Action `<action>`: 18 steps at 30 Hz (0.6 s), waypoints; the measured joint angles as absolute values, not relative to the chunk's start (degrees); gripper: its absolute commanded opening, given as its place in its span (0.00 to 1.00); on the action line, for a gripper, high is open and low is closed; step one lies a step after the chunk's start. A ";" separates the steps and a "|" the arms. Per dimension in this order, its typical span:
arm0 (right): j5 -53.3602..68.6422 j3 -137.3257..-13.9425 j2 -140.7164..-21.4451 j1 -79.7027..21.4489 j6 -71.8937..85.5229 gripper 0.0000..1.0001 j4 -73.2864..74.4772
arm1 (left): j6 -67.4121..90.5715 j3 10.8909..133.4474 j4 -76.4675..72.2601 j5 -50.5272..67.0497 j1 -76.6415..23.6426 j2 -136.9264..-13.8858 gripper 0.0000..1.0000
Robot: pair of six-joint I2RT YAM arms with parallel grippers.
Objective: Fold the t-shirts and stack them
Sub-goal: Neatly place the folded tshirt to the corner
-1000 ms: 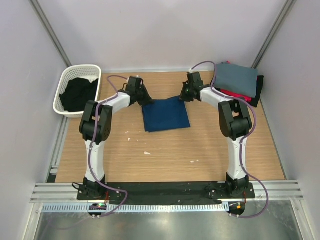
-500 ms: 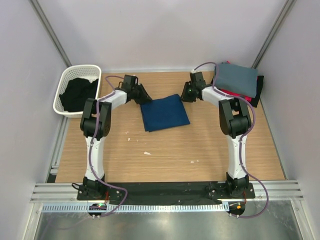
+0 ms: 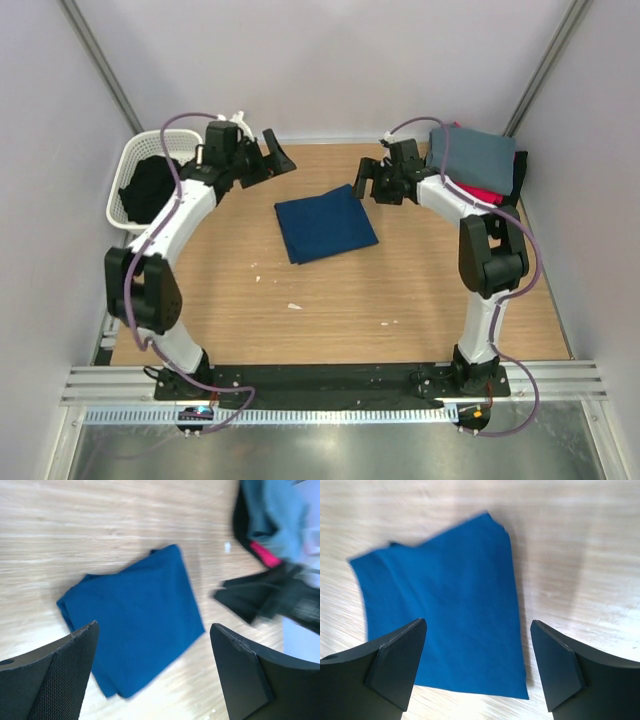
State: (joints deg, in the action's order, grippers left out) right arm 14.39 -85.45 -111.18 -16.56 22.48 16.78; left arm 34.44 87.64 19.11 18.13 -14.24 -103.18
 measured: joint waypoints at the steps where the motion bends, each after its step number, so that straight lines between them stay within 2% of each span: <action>1: 14.39 -84.79 -111.70 -16.80 22.04 0.91 17.04 | 34.28 85.97 19.33 17.41 -14.24 -99.20 0.93; 7: 14.31 -83.31 -115.66 -18.02 20.34 0.91 18.22 | 34.22 73.54 20.58 14.94 -14.24 -81.17 0.93; 13: 14.06 -83.31 -117.84 -18.37 20.05 0.89 17.93 | 34.74 63.77 24.99 13.37 -14.24 -73.06 0.94; 16: 13.91 -83.33 -118.50 -18.39 20.08 0.82 17.10 | 35.38 61.06 27.53 12.58 -14.24 -69.32 0.95; 18: 13.74 -83.37 -118.93 -18.37 20.18 0.74 16.32 | 35.57 60.27 28.86 12.01 -14.24 -66.98 0.95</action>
State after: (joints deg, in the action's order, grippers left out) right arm 13.74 -83.37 -118.93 -18.37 20.18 16.32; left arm 35.57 60.27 28.86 12.01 -14.24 -66.98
